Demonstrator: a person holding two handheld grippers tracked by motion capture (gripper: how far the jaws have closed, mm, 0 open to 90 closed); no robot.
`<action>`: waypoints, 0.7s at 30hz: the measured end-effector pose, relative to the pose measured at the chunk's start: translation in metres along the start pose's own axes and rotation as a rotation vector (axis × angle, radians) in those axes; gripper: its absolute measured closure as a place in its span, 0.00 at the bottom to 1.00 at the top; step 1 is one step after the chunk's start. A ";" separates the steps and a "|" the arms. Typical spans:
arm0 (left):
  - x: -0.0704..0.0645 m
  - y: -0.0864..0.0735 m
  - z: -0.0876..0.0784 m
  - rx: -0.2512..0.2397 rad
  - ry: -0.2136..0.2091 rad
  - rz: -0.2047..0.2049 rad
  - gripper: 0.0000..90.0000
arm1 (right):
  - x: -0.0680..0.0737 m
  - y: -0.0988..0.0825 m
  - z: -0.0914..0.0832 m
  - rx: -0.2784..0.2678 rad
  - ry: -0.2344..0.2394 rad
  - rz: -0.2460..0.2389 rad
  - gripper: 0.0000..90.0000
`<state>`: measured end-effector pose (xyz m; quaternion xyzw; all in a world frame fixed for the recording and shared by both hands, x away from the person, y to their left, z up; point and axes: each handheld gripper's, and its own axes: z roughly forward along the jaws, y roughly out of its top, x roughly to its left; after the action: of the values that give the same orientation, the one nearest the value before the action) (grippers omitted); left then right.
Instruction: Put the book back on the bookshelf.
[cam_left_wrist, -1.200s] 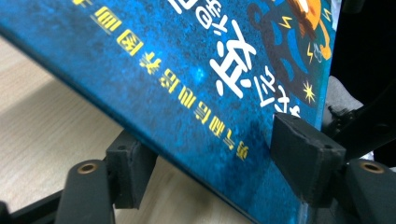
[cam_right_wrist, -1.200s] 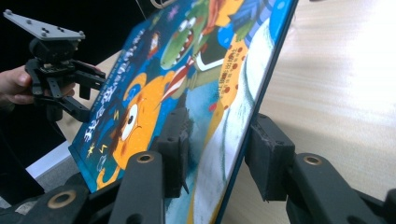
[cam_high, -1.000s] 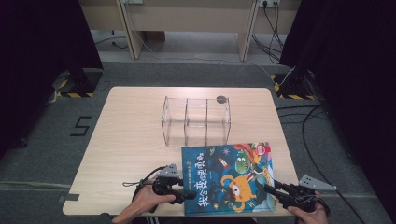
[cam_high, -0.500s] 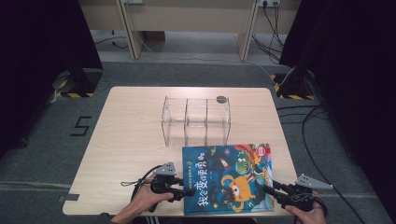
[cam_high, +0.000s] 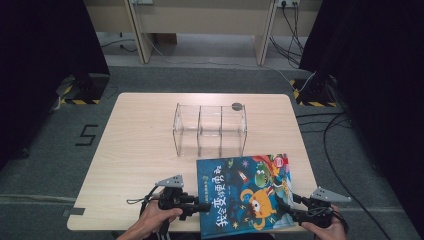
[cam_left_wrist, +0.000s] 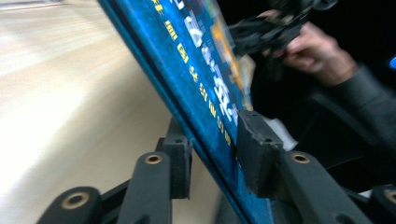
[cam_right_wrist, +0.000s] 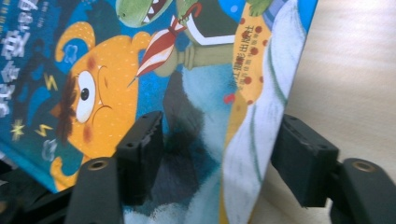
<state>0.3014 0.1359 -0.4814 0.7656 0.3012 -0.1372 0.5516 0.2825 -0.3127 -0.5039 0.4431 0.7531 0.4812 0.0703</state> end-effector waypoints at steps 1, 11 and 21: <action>-0.003 0.000 -0.001 -0.003 0.005 -0.003 0.75 | 0.000 0.000 0.000 0.004 0.004 0.004 0.38; -0.004 -0.001 -0.001 -0.043 -0.014 -0.192 0.73 | 0.012 0.005 -0.004 -0.009 -0.118 -0.081 0.33; -0.006 0.001 0.000 -0.050 0.004 -0.221 0.73 | 0.080 -0.007 -0.015 -0.069 -0.147 -0.321 0.27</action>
<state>0.2974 0.1342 -0.4771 0.7138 0.3882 -0.1883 0.5517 0.2224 -0.2646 -0.4753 0.3485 0.7900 0.4557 0.2162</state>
